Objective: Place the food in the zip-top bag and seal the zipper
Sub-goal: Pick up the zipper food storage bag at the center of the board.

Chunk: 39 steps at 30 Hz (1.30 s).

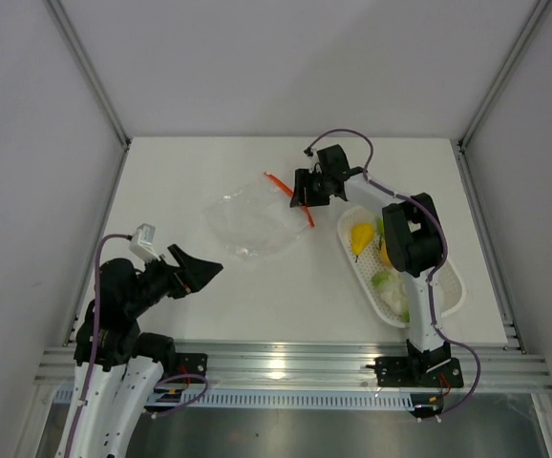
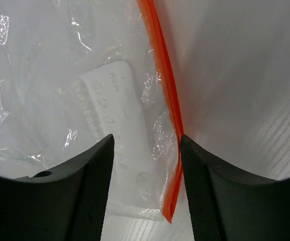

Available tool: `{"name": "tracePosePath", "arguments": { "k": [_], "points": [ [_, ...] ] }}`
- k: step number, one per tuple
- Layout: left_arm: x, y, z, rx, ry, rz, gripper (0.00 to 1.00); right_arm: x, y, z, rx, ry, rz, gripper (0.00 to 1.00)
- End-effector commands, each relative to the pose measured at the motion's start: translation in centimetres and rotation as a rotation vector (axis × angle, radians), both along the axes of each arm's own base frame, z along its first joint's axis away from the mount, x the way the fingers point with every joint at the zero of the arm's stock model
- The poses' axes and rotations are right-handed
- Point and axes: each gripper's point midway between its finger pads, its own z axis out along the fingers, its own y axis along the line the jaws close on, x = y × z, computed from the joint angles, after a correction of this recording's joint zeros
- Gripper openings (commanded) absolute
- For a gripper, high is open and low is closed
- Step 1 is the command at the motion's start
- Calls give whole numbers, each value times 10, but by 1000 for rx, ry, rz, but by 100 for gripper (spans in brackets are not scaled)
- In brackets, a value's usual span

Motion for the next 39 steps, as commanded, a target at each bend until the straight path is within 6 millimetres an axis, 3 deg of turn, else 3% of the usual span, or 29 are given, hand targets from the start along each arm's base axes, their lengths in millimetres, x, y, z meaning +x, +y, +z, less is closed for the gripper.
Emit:
{"name": "tracePosePath", "arguments": {
  "k": [1,2,5,12,13,16,20,21,22,24,25,26,28,29,30,31,32,33,39],
  "points": [
    [1,-4,11,-10,-36,-28,91,-4,5,-5,14,-10,37,57],
    [1,-4,11,-10,-34,-28,91,-10,5,-9,14,1,42,46],
    [2,-4,11,-6,-28,-29,89,-18,11,-8,41,7,66,31],
    [2,-8,13,3,9,-60,85,-34,23,-14,64,31,107,32],
    [2,-8,12,3,13,-59,85,-36,23,-16,62,31,109,27],
    [1,-8,12,0,12,-58,83,-43,30,-13,60,30,119,0],
    [4,-9,15,5,20,-70,78,-65,39,11,42,-27,134,0],
    [5,-9,18,11,17,-66,77,-75,47,17,16,-60,145,0],
    [7,-9,22,14,17,-65,77,-83,51,39,21,-104,150,0],
    [14,-9,23,28,40,-68,74,-111,60,41,-29,-128,168,0],
    [16,-10,28,32,38,-72,72,-119,62,57,-26,-162,165,0],
    [19,-11,31,40,41,-73,72,-133,59,49,-57,-151,162,0],
    [30,-16,19,70,121,-85,70,-153,66,60,-86,-206,140,0],
    [34,-20,28,77,119,-98,68,-162,67,60,-104,-224,134,0],
    [35,-23,24,92,147,-114,68,-169,63,54,-139,-246,110,0],
    [39,-32,14,123,194,-139,67,-185,71,56,-145,-273,120,0],
    [42,-35,18,138,194,-144,65,-186,67,64,-161,-322,74,0],
    [46,-36,20,150,200,-134,66,-192,64,58,-178,-334,61,0],
    [48,-36,-8,174,291,-91,61,-235,67,71,-218,-476,9,0]
  ]
}}
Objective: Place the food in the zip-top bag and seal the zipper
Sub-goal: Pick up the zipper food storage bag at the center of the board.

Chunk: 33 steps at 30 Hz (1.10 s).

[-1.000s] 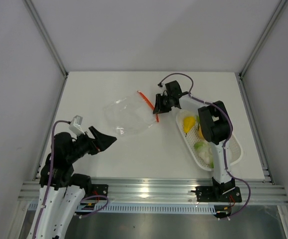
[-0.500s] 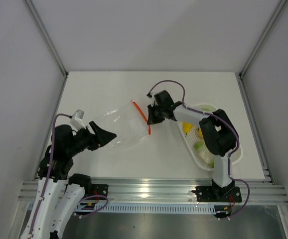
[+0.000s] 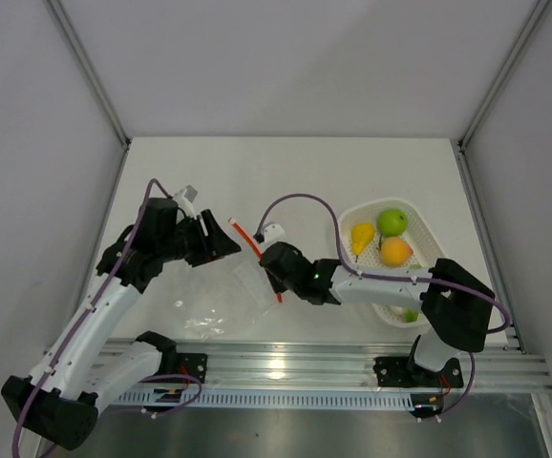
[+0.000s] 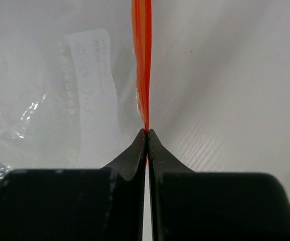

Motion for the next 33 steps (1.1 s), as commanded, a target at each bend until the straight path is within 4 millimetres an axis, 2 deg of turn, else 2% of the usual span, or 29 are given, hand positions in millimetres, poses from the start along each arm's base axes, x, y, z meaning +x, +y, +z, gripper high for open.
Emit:
{"name": "tracePosePath", "arguments": {
  "k": [1,7,12,21,33],
  "points": [
    [-1,4,-4,14,-4,32,60,3,-5,31,21,-186,-139,0],
    [-15,5,-28,17,35,53,57,-23,5,39,13,-254,-127,0],
    [-10,3,-44,59,89,45,58,-35,11,44,25,-294,-106,0],
    [0,-5,-51,81,97,47,57,-45,19,50,36,-308,-64,0],
    [17,-5,-62,124,112,81,57,-51,21,56,44,-322,-51,0]
  ]
}}
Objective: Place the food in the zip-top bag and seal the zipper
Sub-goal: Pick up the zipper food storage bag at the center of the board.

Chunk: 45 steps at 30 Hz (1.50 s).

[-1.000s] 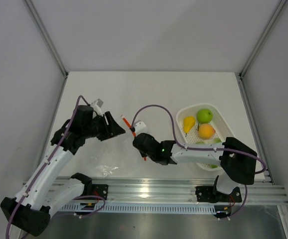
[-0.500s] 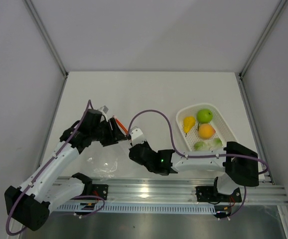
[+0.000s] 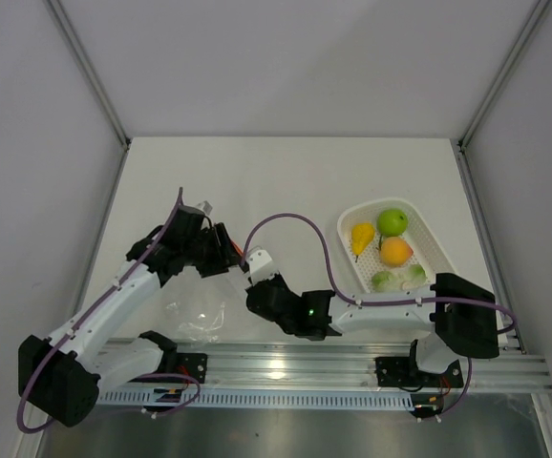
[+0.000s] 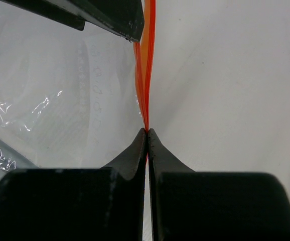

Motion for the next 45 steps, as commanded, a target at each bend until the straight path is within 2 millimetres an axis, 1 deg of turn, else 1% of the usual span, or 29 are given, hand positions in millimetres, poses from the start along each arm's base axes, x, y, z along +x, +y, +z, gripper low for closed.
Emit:
{"name": "tracePosePath", "arguments": {
  "k": [1,9,11,12,14,17,19,23,28,37,40,42,45],
  "points": [
    [15,-4,12,-5,-45,18,57,3,3,30,84,-48,-29,0],
    [22,-5,7,10,-45,32,56,2,4,32,87,-50,-27,0],
    [23,-7,13,-12,-65,31,54,2,3,31,82,-50,-28,0],
    [23,-8,19,-33,-89,34,52,1,3,30,80,-49,-28,0],
    [21,-8,23,-45,-107,34,50,1,3,29,74,-49,-27,0],
    [19,-3,32,-54,-147,54,50,1,1,27,75,-47,-30,0],
    [20,-2,33,-52,-158,63,50,1,2,26,75,-46,-29,0],
    [21,-3,28,-35,-127,53,51,1,5,28,82,-46,-24,0],
    [22,-5,15,-23,-90,51,51,1,5,31,85,-52,-26,0],
    [25,-6,7,-8,-78,48,50,1,7,32,80,-57,-20,0],
    [24,-7,4,-3,-70,40,46,2,7,33,81,-58,-22,0],
    [22,-7,-1,2,-61,36,40,2,8,33,80,-58,-23,0],
    [22,-8,-1,1,-66,34,35,2,7,33,78,-59,-25,0]
  ]
}}
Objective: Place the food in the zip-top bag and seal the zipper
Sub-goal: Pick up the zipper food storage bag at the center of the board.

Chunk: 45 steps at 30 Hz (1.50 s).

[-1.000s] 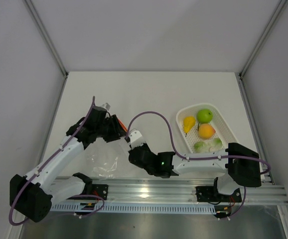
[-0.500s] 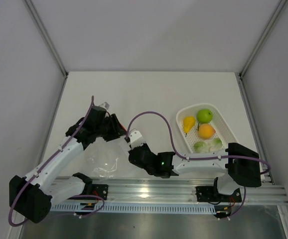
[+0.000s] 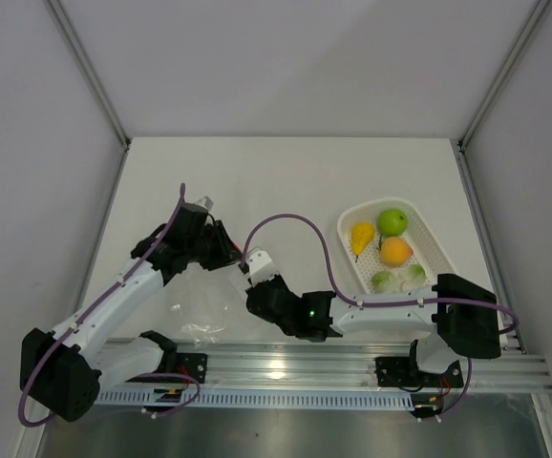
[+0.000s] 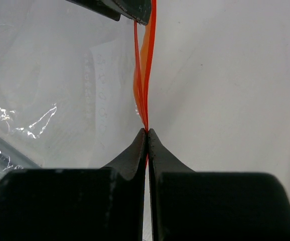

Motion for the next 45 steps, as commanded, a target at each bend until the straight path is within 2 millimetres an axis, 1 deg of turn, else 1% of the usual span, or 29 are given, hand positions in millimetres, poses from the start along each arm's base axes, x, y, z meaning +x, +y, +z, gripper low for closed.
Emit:
{"name": "tracePosePath", "arguments": {
  "k": [1,5,7,10,15,18,19,23,24,29,32,34,39,40,41,42,43,45],
  "points": [
    [2,-3,0,-6,-21,-1,32,5,6,29,77,-45,-31,0],
    [-1,0,-8,6,-8,1,27,4,7,31,80,-45,-29,0],
    [0,-2,-8,1,-9,-4,21,5,7,31,81,-45,-32,0],
    [-3,-3,-13,-3,-6,-16,16,4,7,32,77,-42,-30,0],
    [-5,-5,-13,-10,-13,-38,11,3,9,33,76,-45,-28,0],
    [-6,-7,-16,-4,2,-47,12,1,12,32,67,-50,-20,0],
    [-6,-7,-20,2,15,-49,13,-1,15,34,66,-56,-12,0],
    [-7,-8,-25,9,35,-57,17,-6,21,32,43,-73,6,0],
    [-7,-8,-26,10,38,-57,17,-6,21,29,31,-74,6,0],
    [-9,-8,-29,14,43,-67,16,-9,23,28,22,-85,9,0],
    [-10,-9,-29,10,44,-78,11,-9,24,28,18,-85,13,0],
    [-11,-11,-28,6,43,-92,1,-9,25,26,16,-83,14,0],
    [-15,-14,-28,3,34,-134,1,-12,24,25,11,-74,15,0],
    [-15,-15,-24,-1,15,-143,1,-11,23,25,16,-65,6,2],
    [-16,-15,-23,-1,4,-153,1,-11,18,23,2,-56,-2,9],
    [-19,-13,-26,5,2,-158,1,-12,18,26,6,-46,-2,17],
    [-18,-14,-18,-3,-37,-166,1,-11,12,26,2,-20,-14,29],
    [-22,-11,-16,-3,-63,-170,1,-13,7,32,18,20,-22,33]
  ]
}}
